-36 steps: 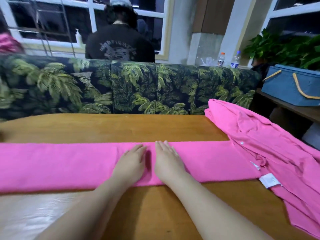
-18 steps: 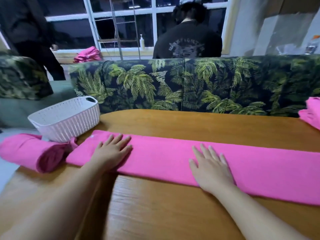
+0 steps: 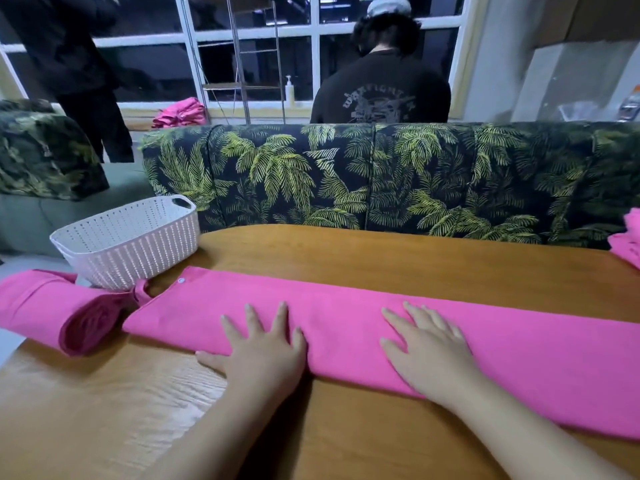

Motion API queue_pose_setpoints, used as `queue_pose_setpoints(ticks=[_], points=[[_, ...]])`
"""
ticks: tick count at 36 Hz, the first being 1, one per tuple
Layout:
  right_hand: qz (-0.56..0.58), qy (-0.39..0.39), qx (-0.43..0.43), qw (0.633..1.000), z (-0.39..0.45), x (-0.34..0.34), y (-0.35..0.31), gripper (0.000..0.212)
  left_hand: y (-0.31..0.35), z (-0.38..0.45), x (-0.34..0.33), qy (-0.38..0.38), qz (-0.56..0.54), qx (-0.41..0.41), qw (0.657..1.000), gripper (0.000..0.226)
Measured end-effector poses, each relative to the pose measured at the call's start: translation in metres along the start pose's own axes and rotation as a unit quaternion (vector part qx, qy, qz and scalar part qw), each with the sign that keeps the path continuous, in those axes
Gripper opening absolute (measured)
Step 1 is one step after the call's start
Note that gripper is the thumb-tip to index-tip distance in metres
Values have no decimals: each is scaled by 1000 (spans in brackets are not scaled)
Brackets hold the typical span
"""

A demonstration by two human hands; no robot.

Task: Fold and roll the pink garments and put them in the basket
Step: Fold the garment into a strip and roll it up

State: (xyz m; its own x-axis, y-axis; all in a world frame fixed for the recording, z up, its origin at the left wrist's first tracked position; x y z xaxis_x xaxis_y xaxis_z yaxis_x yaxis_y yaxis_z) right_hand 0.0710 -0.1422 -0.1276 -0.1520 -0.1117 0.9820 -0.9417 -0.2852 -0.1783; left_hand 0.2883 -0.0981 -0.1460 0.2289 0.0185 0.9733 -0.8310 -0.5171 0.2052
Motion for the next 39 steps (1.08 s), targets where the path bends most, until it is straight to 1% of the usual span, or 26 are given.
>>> queue_pose_setpoints(ticks=[3, 4, 5, 7, 8, 9, 11, 14, 15, 18, 23, 25, 28, 29, 31, 32, 33, 34, 36, 37, 38, 39], points=[[-14, -8, 47, 999, 6, 16, 26, 53, 8, 10, 1, -1, 5, -19, 1000, 55], [-26, -16, 56, 998, 7, 21, 38, 56, 12, 14, 1, -1, 6, -29, 1000, 54], [-35, -27, 60, 997, 8, 25, 50, 67, 16, 20, 2, 0, 8, -38, 999, 54], [-59, -45, 57, 996, 12, 29, 76, 111, 25, 35, 2, 2, 14, -56, 998, 53], [-64, -51, 44, 996, 14, 31, 90, 120, 31, 44, 3, 3, 17, -65, 998, 53], [-55, -53, 34, 997, 16, 33, 102, 118, 37, 53, 3, 3, 20, -74, 997, 52], [-27, -53, 18, 998, 20, 38, 120, 108, 50, 75, 3, 0, 23, -92, 995, 52], [-39, -50, -6, 998, 30, 42, 142, 125, 69, 107, 3, 0, 32, -117, 993, 50], [-42, -45, -12, 998, 34, 42, 148, 127, 75, 117, 3, 2, 34, -125, 992, 50], [-37, -24, -33, 998, 46, 42, 166, 124, 91, 147, 3, 7, 39, -149, 988, 49], [8, 14, -48, 999, 54, 40, 183, 103, 110, 192, 4, 9, 54, -190, 980, 48], [-6, 15, -51, 999, 56, 39, 180, 104, 115, 207, 6, 11, 51, -195, 979, 47], [-46, 0, -56, 997, 59, 34, 170, 111, 119, 221, 8, 28, 29, -158, 987, 47], [-48, -4, -58, 997, 59, 33, 166, 107, 119, 222, 9, 41, 24, -140, 989, 48], [-38, 3, -64, 997, 57, 31, 160, 75, 117, 220, 9, 70, 12, -112, 991, 48], [-34, 5, -76, 997, 55, 31, 157, 63, 116, 217, 8, 79, 1, -102, 992, 48], [-34, 6, -82, 996, 53, 31, 154, 61, 114, 213, 8, 83, -10, -96, 992, 49], [-38, 1, -84, 996, 50, 31, 151, 68, 112, 209, 6, 80, -20, -94, 992, 50], [-54, -7, -87, 995, 44, 28, 147, 99, 111, 196, 3, 68, -27, -108, 991, 54], [-55, -10, -93, 994, 40, 27, 144, 107, 111, 187, 1, 60, -27, -120, 991, 56], [-48, -9, -100, 994, 34, 26, 141, 99, 112, 178, -1, 51, -28, -131, 990, 58], [-39, -6, -104, 994, 28, 25, 136, 82, 113, 167, -2, 44, -28, -143, 988, 60]])
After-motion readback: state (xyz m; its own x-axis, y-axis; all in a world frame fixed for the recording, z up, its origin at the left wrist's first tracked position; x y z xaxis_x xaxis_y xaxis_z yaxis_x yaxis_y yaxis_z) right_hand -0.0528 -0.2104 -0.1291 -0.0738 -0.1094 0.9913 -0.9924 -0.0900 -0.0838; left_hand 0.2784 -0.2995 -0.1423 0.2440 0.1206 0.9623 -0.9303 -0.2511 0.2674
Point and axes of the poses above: each hand's wrist, its own z-axis towards the middle knuckle, its own x-axis out of the back of the hand, y = z × x, the point moved 3 cm from there along z, towards the middle knuckle
